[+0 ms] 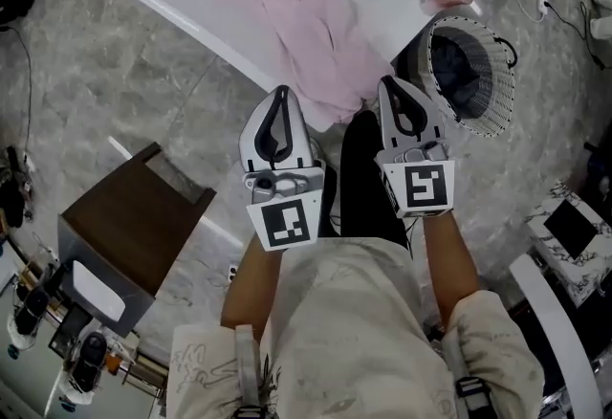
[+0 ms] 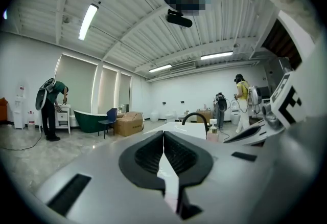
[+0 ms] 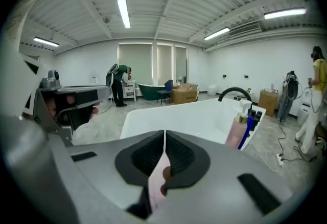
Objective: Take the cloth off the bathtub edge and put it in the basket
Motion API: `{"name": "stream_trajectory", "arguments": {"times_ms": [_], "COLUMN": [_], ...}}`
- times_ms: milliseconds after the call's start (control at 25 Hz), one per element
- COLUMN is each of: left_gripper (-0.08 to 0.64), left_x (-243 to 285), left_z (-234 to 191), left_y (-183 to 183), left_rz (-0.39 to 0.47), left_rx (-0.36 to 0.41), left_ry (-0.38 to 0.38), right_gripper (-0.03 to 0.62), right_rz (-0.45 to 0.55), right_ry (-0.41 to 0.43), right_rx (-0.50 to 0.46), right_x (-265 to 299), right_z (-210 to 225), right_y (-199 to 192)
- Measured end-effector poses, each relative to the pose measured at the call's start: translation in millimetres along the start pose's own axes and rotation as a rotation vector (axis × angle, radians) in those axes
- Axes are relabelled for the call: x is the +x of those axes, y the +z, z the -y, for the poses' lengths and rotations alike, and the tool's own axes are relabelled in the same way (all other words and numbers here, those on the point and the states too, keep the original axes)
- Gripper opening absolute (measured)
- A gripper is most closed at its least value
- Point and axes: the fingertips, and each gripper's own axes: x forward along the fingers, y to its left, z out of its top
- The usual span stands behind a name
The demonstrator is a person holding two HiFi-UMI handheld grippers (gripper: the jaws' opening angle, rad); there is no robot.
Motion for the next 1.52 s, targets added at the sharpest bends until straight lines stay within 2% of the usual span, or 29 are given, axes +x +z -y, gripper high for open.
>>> {"name": "stream_trajectory", "arguments": {"times_ms": [240, 360, 560, 680, 880, 1000, 1160, 1360, 1520], "left_gripper": [0.003, 0.003, 0.003, 0.003, 0.003, 0.003, 0.003, 0.003, 0.003], "left_x": [6, 6, 2, -1, -3, -4, -4, -4, -4], "left_z": [2, 3, 3, 3, 5, 3, -1, -2, -3], "left_y": [-43, -60, -79, -88, -97, -101, -105, -111, -116], "left_rz": [-0.071, -0.096, -0.125, -0.137, -0.149, -0.157, -0.163, -0.168, -0.178], "left_rx": [-0.002, -0.006, -0.019, -0.024, -0.021, -0.021, -0.027, -0.039, -0.049], "left_ry": [0.008, 0.012, 0.022, 0.026, 0.029, 0.034, 0.044, 0.046, 0.050], "right_gripper": [0.029, 0.098, 0.253, 0.296, 0.357, 0.385, 0.413, 0.433, 0.436], "right_rz": [-0.152, -0.227, -0.332, -0.387, -0.520, -0.576, -0.601, -0.620, -0.596], "right_ry": [0.098, 0.164, 0.279, 0.344, 0.461, 0.506, 0.514, 0.551, 0.583], "right_rx": [-0.023, -0.060, -0.131, -0.188, -0.341, -0.465, -0.660, -0.733, -0.837], "right_x": [29, 40, 52, 59, 66, 70, 78, 83, 88], "right_z": [-20, -31, -47, -56, -61, -59, -57, -58, -56], "right_y": [-66, -99, -141, -162, -201, -216, -230, -241, -247]}}
